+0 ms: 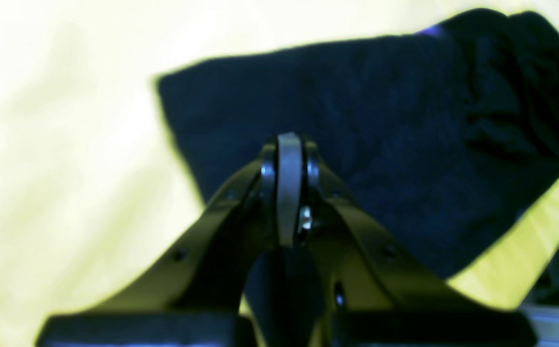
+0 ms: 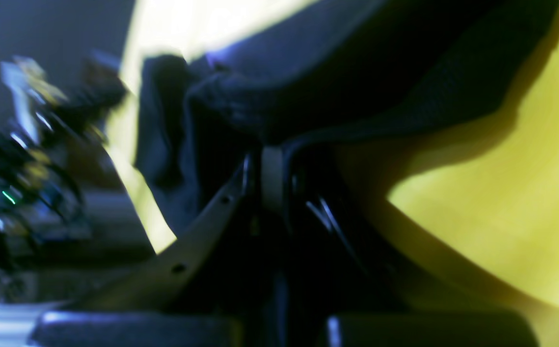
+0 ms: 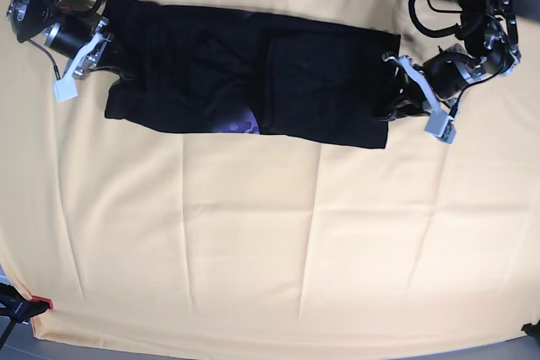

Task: Fold the T-shirt properly
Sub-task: 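Drag the folded shirt toward the right gripper's side with the right gripper, then grasp the folded shirt edge with the right gripper and fold it over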

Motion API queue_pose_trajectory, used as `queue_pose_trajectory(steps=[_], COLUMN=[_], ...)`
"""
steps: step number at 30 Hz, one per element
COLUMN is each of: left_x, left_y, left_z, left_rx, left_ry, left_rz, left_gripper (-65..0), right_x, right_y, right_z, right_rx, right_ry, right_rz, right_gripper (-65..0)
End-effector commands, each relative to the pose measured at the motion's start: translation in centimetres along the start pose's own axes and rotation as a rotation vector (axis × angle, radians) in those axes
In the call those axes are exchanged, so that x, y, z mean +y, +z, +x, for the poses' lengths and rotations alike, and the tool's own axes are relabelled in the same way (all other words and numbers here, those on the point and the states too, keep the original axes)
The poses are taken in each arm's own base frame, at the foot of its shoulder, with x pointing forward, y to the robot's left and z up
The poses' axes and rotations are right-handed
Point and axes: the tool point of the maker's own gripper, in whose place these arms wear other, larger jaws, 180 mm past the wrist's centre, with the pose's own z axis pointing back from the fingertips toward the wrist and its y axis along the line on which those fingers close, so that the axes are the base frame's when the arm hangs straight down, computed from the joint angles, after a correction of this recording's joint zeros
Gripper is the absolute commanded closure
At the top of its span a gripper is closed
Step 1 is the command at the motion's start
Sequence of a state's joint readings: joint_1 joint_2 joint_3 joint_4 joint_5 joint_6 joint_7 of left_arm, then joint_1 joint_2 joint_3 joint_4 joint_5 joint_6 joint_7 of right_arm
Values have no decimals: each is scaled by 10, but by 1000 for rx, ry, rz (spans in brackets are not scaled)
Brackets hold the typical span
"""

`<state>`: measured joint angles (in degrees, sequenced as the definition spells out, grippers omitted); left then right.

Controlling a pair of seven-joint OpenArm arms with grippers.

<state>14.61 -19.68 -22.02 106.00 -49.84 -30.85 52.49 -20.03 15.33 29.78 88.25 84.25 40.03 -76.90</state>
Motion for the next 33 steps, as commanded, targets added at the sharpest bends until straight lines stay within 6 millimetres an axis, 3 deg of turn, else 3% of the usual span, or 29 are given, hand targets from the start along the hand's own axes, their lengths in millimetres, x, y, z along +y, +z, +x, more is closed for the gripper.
queue_pose_trajectory(steps=[1,7,13,23,28,33], left_x=[2,24,28,27,26,22], left_y=[8,27,31,30,29,27], left_z=[16,26,26,25,25,21], left_rx=[-54,-61,-43,-43,-48,-51], left_ry=[-15,-37,-51,-48,-41,-22], left_rz=[-1,63,73,71,68,58], left_gripper=[0,0,0,0,0,0], right_x=[1,-12,-24,-33,4,60], right_y=[11,57,101,140,124,95], right_z=[12,52,90,128,136,130], right_rx=[-10,-73,-106,-36,-74,-165], right_ry=[45,176,282,423,521,610], right_rz=[-18,-173,-308,-519,-503,-381], right_gripper=[0,0,0,0,0,0])
